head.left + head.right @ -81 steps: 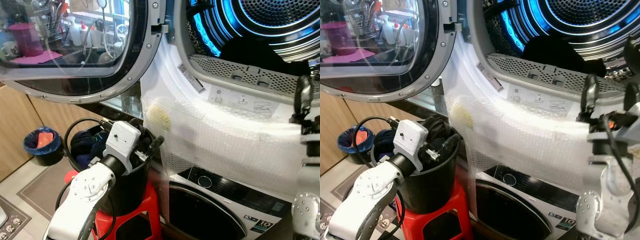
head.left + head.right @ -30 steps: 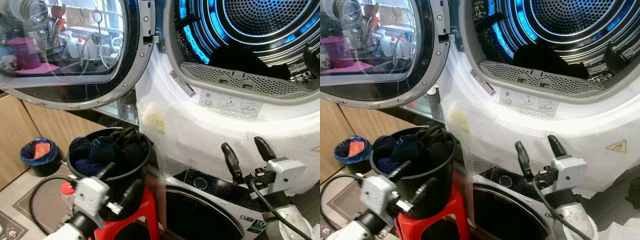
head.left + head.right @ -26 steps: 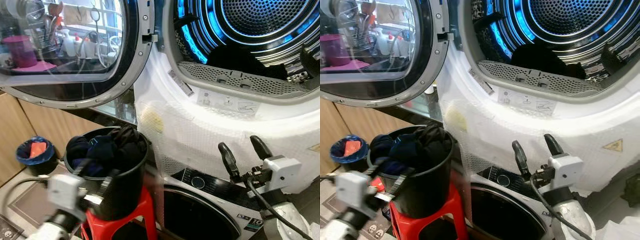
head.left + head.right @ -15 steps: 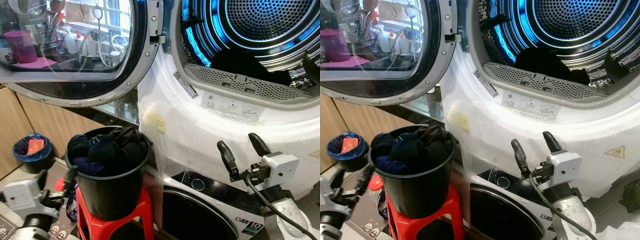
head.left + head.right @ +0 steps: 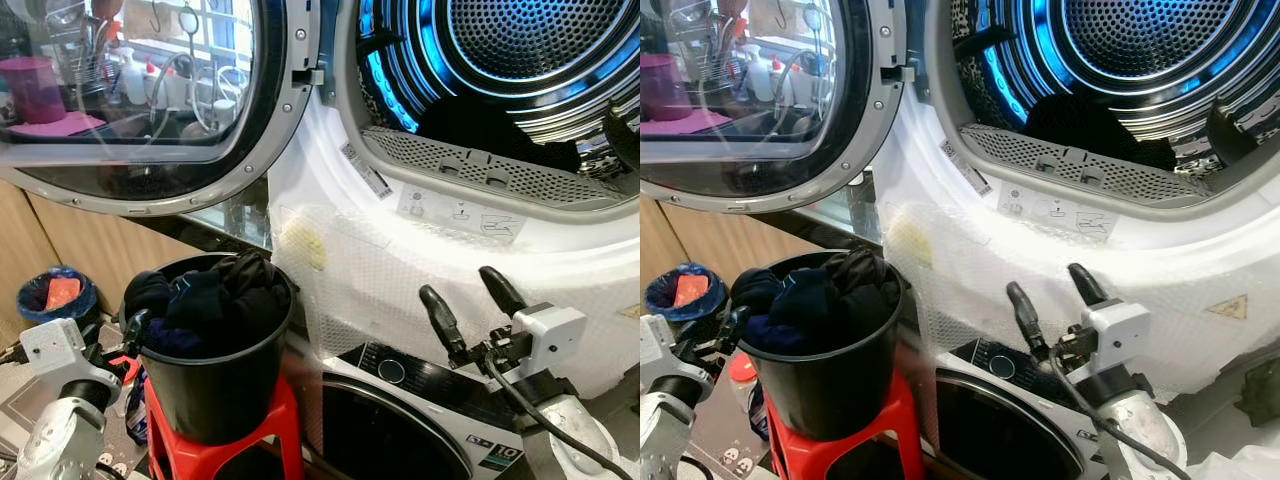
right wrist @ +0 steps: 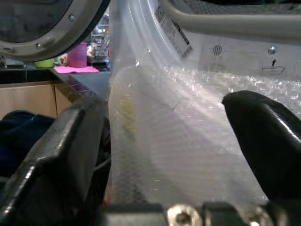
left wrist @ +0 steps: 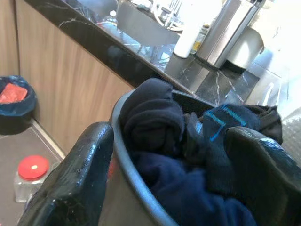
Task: Clothes washing
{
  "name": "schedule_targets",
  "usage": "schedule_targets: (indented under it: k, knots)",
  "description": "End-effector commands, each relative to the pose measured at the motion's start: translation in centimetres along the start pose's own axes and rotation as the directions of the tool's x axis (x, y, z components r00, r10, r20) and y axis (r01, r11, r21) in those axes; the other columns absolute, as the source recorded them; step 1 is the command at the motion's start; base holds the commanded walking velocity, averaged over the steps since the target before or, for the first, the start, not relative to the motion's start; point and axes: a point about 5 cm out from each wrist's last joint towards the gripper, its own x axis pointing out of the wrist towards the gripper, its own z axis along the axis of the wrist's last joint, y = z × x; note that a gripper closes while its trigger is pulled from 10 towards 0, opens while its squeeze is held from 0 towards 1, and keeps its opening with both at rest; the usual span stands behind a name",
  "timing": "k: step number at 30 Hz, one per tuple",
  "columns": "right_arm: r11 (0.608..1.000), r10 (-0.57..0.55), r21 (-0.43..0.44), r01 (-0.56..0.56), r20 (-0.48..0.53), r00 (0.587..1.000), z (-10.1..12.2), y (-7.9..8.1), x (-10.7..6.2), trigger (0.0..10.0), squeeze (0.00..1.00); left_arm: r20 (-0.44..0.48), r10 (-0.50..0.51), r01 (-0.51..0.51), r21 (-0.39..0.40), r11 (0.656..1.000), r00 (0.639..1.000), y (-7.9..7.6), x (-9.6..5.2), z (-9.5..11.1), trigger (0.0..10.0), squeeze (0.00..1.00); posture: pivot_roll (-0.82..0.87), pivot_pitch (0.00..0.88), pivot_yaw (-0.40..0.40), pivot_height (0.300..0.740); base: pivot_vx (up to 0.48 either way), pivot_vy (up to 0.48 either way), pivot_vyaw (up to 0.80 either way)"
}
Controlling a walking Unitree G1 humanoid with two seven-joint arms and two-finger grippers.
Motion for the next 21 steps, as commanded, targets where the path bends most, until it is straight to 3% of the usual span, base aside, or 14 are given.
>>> schedule_targets:
  k: [1,6,11,21]
  knots:
    - [0.999,0.045,-0.010,-0.045,-0.008,0.999,0.5,0.3,-0.2,10.0,0.00,-0.035,0.004,-0.004,0.010,1.000,0.999,-0.1,0.7,-0.1,10.0,0.00,0.03,0.076,-0.054,0.740,0.000,0.000,0.00]
    - [0.987,0.162,0.012,-0.162,-0.042,0.986,0.8,1.4,-0.9,10.0,0.00,-0.035,-0.060,0.061,0.036,0.997,0.998,-1.5,2.4,0.9,10.0,0.00,0.02,0.084,-0.047,0.740,0.000,0.000,0.00]
    - [0.963,0.269,0.020,-0.269,-0.089,0.959,0.9,2.6,-1.2,10.0,0.00,-0.076,-0.073,0.076,0.050,0.996,0.994,-1.9,3.3,0.7,10.0,0.00,0.01,0.092,-0.045,0.740,0.000,0.000,0.00]
    - [0.967,0.251,-0.006,-0.253,-0.119,0.961,1.0,2.2,-1.3,10.0,0.00,-0.176,-0.107,0.112,0.019,0.994,0.979,-2.3,4.7,-0.4,10.0,0.00,-0.01,0.102,-0.043,0.740,0.000,0.000,0.00]
